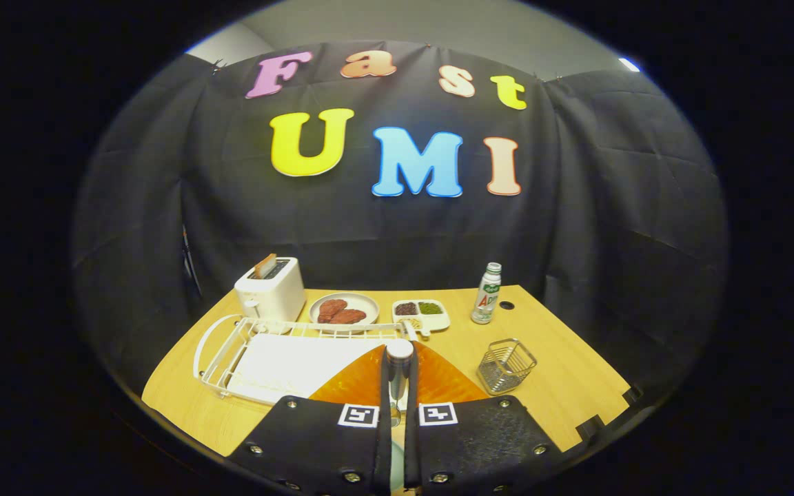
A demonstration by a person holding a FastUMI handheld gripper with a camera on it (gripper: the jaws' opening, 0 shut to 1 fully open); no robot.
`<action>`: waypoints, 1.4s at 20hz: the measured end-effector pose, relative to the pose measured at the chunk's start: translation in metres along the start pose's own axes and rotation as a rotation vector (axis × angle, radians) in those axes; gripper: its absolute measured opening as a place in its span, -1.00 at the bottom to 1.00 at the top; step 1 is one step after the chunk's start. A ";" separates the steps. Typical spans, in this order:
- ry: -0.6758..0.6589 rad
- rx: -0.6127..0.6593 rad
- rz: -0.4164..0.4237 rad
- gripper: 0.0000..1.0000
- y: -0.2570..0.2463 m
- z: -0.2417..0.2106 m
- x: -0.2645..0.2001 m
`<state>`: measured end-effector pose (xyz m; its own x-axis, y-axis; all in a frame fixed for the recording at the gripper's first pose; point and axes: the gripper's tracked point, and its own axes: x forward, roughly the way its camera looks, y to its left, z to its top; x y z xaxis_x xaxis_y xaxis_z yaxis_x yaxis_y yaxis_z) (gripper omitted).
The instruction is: Take the plate from the dish rack, then take the spoon from the basket and place it into the plate.
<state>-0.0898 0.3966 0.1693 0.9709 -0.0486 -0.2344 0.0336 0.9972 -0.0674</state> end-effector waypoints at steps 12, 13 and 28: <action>0.098 -0.045 0.143 -0.86 0.087 -0.071 -0.013; 0.110 -0.045 0.147 -0.86 0.092 -0.078 -0.012; 0.129 -0.055 0.188 -0.85 0.113 -0.119 -0.003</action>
<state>-0.1174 0.5022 0.0470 0.9203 0.1268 -0.3700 -0.1612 0.9849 -0.0633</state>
